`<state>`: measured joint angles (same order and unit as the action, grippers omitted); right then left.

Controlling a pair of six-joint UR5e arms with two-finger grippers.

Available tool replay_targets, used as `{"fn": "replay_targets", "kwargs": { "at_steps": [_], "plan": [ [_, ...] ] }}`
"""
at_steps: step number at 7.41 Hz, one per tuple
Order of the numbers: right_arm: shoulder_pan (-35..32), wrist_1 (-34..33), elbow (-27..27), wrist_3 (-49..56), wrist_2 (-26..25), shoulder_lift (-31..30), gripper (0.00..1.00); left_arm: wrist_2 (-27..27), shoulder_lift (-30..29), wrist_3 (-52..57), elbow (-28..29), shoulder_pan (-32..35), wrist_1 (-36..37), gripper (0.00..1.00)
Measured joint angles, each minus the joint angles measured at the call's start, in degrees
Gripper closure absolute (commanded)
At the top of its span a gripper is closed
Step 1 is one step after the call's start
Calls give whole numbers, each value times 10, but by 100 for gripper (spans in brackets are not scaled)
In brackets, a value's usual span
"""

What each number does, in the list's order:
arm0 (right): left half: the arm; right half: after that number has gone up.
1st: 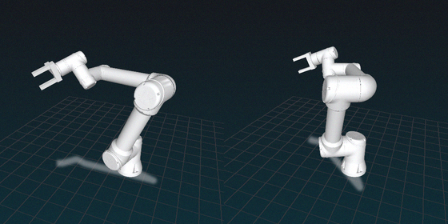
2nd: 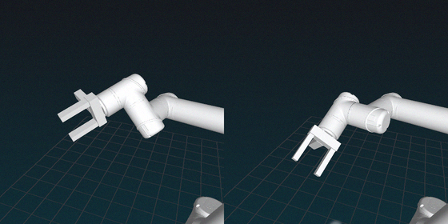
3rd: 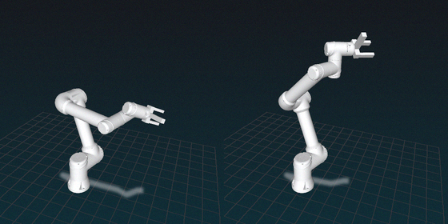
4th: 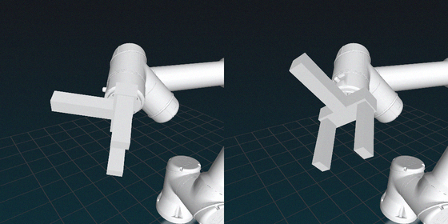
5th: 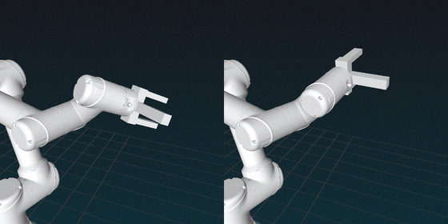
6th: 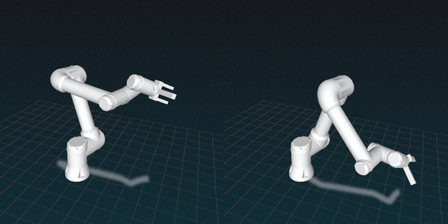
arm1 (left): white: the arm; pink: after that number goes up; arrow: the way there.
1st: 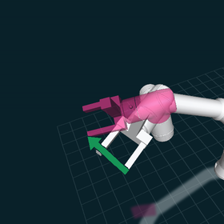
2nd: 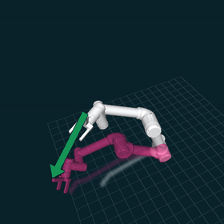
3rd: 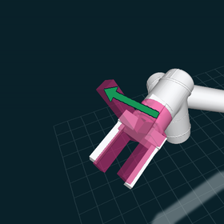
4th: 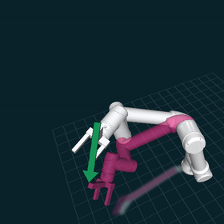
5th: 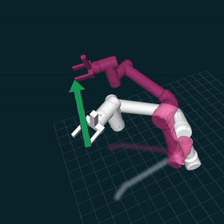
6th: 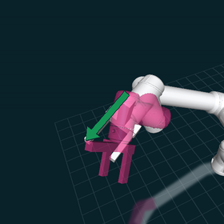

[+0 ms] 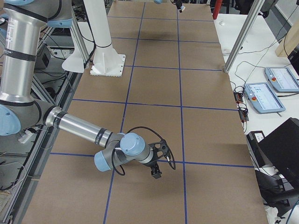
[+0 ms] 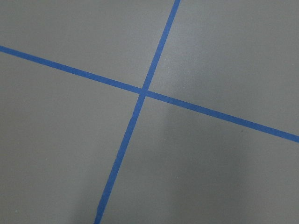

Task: Place and press bell with both arms
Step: 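Carry the blue bell with the left gripper toward the table center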

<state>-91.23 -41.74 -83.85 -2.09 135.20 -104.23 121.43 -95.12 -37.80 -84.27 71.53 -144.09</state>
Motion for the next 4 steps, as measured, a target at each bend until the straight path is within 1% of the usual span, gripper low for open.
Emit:
{"fn": "replay_targets", "kwargs": {
  "at_steps": [2,4],
  "plan": [
    [0,0,1,-2,0,1,0,2,-72,14,5,-8,122,100],
    [1,-1,1,-6,0,2,0,6,-147,34,9,-48,250,100]
  ]
}}
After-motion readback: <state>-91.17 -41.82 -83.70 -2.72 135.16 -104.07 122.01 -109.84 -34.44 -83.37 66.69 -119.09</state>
